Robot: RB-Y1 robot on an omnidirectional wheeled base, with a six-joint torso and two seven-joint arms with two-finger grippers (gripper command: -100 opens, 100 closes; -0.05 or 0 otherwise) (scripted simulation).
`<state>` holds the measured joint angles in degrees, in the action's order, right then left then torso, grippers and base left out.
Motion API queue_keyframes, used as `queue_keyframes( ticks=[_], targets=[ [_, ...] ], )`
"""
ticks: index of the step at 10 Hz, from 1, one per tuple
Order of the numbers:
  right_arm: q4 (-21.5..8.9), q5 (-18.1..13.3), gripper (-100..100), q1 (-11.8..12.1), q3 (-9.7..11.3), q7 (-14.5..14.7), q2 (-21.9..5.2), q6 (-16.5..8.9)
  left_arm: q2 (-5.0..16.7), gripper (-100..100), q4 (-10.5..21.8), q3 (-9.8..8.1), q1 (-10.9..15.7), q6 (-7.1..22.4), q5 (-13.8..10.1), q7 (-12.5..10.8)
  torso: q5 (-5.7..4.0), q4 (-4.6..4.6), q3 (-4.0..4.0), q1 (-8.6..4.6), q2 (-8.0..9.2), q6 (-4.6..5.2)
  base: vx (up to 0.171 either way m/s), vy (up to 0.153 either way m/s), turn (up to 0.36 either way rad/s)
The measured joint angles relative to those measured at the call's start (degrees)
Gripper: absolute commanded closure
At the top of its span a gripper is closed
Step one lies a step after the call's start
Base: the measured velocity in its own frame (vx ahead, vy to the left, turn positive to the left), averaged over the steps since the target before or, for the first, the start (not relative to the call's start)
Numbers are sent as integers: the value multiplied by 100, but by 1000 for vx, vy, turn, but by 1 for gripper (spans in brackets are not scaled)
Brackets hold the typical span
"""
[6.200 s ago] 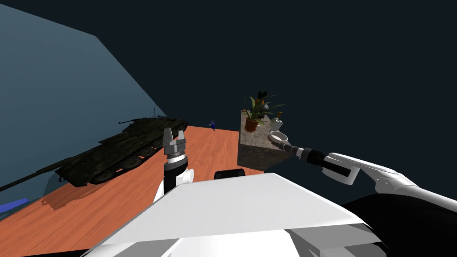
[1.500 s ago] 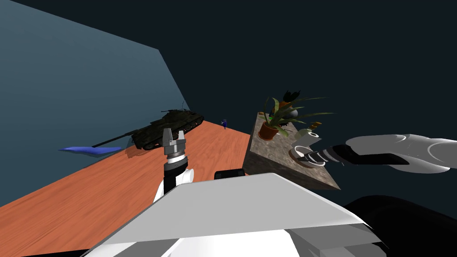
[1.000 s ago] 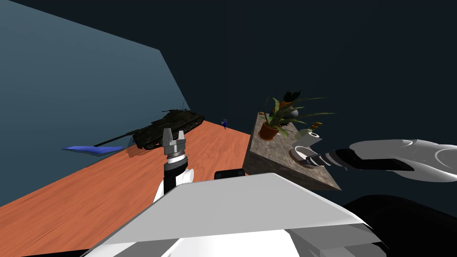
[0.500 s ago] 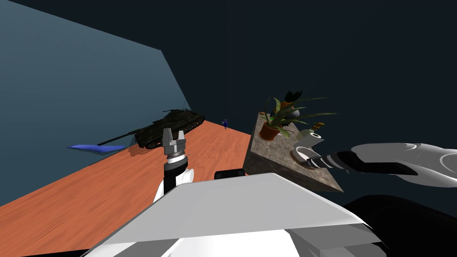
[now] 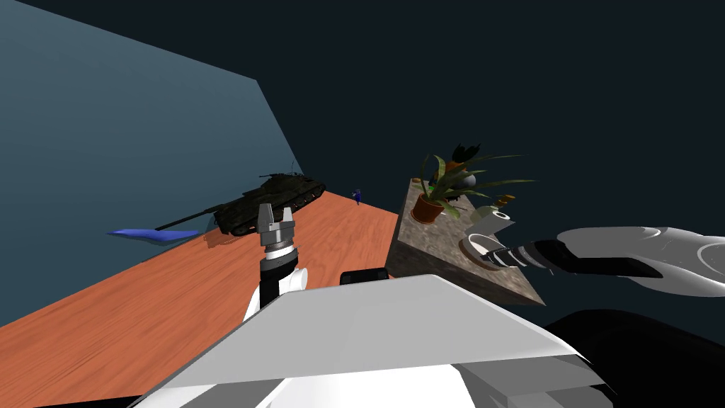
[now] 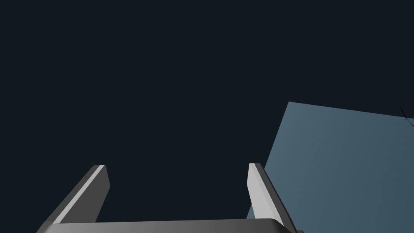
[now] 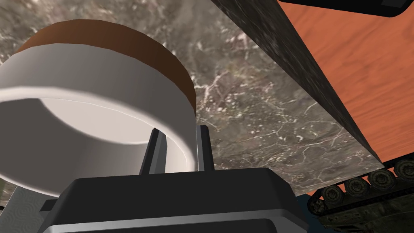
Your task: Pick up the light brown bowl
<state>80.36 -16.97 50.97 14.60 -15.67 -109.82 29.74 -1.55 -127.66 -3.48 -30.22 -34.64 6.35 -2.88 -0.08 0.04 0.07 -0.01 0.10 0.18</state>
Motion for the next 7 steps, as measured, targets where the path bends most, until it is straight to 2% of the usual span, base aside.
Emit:
queue_keyframes(
  ticks=[1,2,3,4,5,6,7],
  targets=[
    [0,0,100,0,0,0,0,0,0,0,0,0,0,0,0,0,0,0,0,1,0,0,18,10,-24],
    [61,433,100,99,47,185,-266,-9,0,0,0,0,0,0,0,0,6,0,-4,9,-8,-4,8,12,-32],
    [47,129,100,104,-145,-2,-190,23,0,0,0,0,0,0,0,0,3,1,-2,10,-5,-1,9,11,-32],
    [43,93,100,20,-124,-135,-289,84,0,0,0,0,0,0,0,0,9,2,-2,12,-5,-1,3,1,-40],
    [20,-63,100,41,-260,-270,-333,159,0,0,0,0,0,0,0,0,9,3,0,11,-2,1,0,0,0],
    [26,10,100,-4,-211,-280,-412,188,0,0,0,0,0,0,0,0,9,3,2,11,0,3,0,0,0],
    [29,27,0,-12,-200,-265,-422,191,0,0,0,0,0,0,0,0,9,4,3,10,3,6,0,0,0]
  ],
)
